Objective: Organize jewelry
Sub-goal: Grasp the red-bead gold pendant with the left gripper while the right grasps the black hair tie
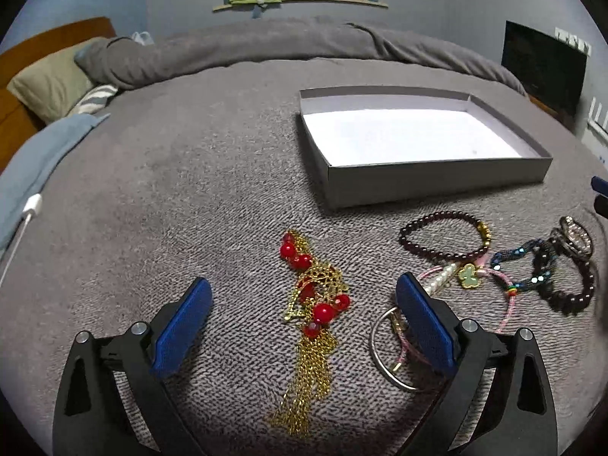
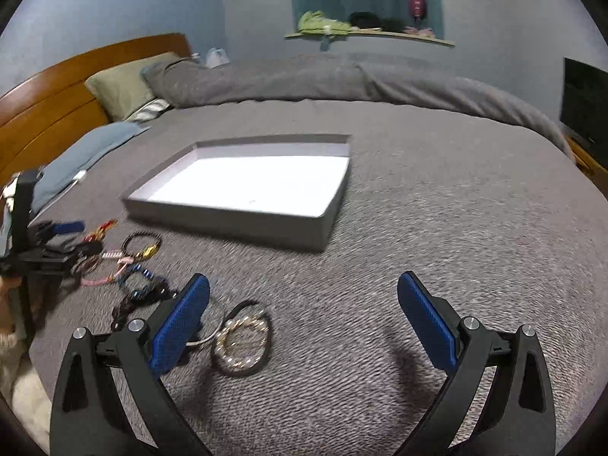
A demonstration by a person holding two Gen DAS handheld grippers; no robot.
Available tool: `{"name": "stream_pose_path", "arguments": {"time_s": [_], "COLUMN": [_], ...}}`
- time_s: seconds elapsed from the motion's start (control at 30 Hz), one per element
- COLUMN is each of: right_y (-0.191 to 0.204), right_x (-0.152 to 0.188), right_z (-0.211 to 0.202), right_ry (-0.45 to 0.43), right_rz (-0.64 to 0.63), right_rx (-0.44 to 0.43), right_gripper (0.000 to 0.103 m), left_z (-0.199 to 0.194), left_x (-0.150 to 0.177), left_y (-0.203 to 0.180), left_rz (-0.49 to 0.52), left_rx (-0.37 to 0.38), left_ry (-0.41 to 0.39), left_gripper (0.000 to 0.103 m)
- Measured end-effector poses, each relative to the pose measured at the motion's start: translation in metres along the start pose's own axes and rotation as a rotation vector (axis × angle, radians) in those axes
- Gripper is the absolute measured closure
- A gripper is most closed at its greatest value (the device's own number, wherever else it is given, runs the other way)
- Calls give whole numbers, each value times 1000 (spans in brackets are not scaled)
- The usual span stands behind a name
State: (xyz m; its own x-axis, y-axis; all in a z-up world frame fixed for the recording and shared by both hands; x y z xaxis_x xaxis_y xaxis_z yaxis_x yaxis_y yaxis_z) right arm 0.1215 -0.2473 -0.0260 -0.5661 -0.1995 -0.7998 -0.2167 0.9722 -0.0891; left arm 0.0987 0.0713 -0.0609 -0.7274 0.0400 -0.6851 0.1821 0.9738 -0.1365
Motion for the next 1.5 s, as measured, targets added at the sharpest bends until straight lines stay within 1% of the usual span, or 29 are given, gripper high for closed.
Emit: {"name": "stream_pose_path", "arguments": {"time_s": [0.03,0.07,0.2,0.23,0.27,0.33,0.43,0.47,0.5,0.53,0.57,0.67,0.73,0.77,0.87,0.9,0.93,0.97,1.0,1.07,1.2,1.23,1.27,1.3,1.33,1.4,1.5], "right_y": [3,6,11,10,10,10,12,13,14,15,16,19,19,19,20,20,21,21,21,19,19,19,20,19,18,17,17], "right_x": [0,2,5,6,8,13,19,20,21,22,23,25,26,26,27,27,27,27,27,27,29,30,31,31,30,27,22], "right_z": [0,-1,-4,-6,-7,-8,-8,-8,-8,-8,-7,-7,-7,-7,-7,-7,-7,-7,-7,-7,-6,-5,-3,-3,-4,-8,-16], "right_ry": [0,2,3,5,7,20,40,41,41,42,45,53,53,53,58,59,60,61,62,67,83,96,106,105,97,80,40], "right_rz": [-13,-21,-37,-38,-35,-28,-28,-33,-40,-43,-45,-54,-60,-61,-67,-69,-72,-72,-71,-67,-67,-69,-67,-63,-61,-48,-48], "right_rx": [0,0,-11,-9,-9,-16,-23,-23,-22,-23,-26,-36,-32,-32,-33,-32,-30,-30,-29,-25,-24,-29,-35,-31,-29,-36,-35], "right_gripper": [8,13,20,24,26,28,35,39,40,42,44,46,48,50,59,60,63,68,69,79,83,87,91,92,97,98,99], "left_z": [1,1,-2,-3,-4,-5,-6,-5,-4,-2,-2,-3,-2,-2,-1,-2,-3,-3,-3,-2,-2,-2,-1,-2,-2,-3,-9], "left_x": [0,0,0,-1,-1,0,0,1,2,3,3,3,3,4,4,4,4,3,3,3,3,3,3,4,3,3,0], "left_y": [1,2,3,1,-1,-6,-6,-5,-4,-3,-1,1,2,1,-3,-3,-3,-3,-4,-4,-4,-4,-3,-3,-3,-3,-4], "left_rz": [-5,-14,-21,-12,-4,3,-5,-12,-20,-27,-33,-47,-47,-44,-22,-16,-12,-12,-13,-11,-9,-11,-13,-14,-13,-10,6], "left_rx": [3,2,-3,-8,-3,45,64,63,75,78,73,80,72,71,70,69,63,62,63,61,59,60,60,60,61,58,40], "left_ry": [0,-2,-25,-30,-33,-35,-37,-37,-30,-25,-22,-35,-34,-30,-29,-32,-35,-36,-36,-30,-29,-28,-26,-25,-27,-33,-64], "left_gripper": [6,6,6,6,6,7,10,18,25,37,44,46,49,55,64,67,71,71,71,72,72,73,76,76,76,77,77]}}
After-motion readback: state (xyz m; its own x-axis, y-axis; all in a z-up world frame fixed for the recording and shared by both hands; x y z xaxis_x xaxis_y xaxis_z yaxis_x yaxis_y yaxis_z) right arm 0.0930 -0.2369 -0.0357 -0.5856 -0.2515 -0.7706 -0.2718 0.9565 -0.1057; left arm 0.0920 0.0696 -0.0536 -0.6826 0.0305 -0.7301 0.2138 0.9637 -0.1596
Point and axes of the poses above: each gripper's, at about its wrist camera, not at the fingertips, and z roughly the way its jaws point, y to its left, x to its underside, the point moved 7 cm from there along z, roughly the way its jaws point, and after that the axes turned 14 degrees about x, right-handed, at the moved point
